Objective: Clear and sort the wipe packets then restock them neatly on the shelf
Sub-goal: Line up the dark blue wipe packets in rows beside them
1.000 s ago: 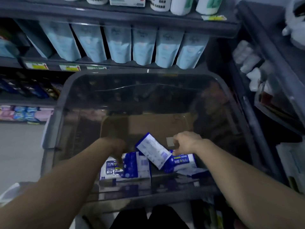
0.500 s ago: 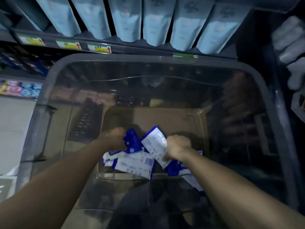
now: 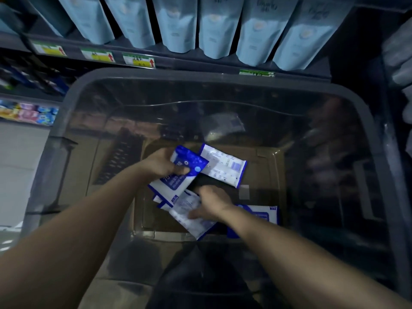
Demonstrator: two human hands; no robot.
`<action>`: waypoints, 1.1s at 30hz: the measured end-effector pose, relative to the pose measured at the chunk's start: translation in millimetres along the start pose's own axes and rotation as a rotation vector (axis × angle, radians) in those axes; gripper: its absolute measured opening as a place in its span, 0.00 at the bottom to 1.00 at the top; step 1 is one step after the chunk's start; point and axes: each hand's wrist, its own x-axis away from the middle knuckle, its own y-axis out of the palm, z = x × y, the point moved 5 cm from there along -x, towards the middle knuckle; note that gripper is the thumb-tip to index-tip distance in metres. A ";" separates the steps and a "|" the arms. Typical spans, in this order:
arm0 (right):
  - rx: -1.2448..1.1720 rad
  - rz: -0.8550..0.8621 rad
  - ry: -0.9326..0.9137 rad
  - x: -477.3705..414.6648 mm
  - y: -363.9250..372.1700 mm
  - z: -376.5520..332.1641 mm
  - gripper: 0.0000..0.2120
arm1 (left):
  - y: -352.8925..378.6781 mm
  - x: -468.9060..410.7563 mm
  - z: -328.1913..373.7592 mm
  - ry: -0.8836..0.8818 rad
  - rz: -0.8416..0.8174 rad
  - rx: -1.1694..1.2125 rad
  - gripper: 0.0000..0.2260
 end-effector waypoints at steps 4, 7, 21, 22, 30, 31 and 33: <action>0.299 0.661 -0.245 13.0 -38.3 -1.8 0.15 | -23.8 -3.2 6.8 -0.010 0.207 0.191 0.06; 0.425 0.614 -0.403 16.8 -39.2 1.1 0.22 | -32.2 -2.0 13.9 -0.040 0.187 0.365 0.03; 0.213 0.479 0.000 2.4 -58.7 68.8 0.25 | 17.1 -29.9 9.3 0.310 -0.056 -0.987 0.22; 0.216 0.481 -0.018 1.6 -58.8 65.7 0.29 | 20.2 -31.1 6.9 0.315 -0.052 -0.997 0.28; 0.272 0.407 0.030 -9.6 -56.6 60.0 0.30 | 7.8 -27.5 -9.6 0.200 0.139 -1.291 0.35; 0.242 0.395 0.043 -9.5 -56.8 60.9 0.29 | 6.1 -27.7 -12.7 0.191 0.122 -1.312 0.34; 0.182 0.379 0.067 -8.7 -57.4 63.0 0.26 | 5.1 -29.4 -23.3 0.127 0.032 -1.218 0.31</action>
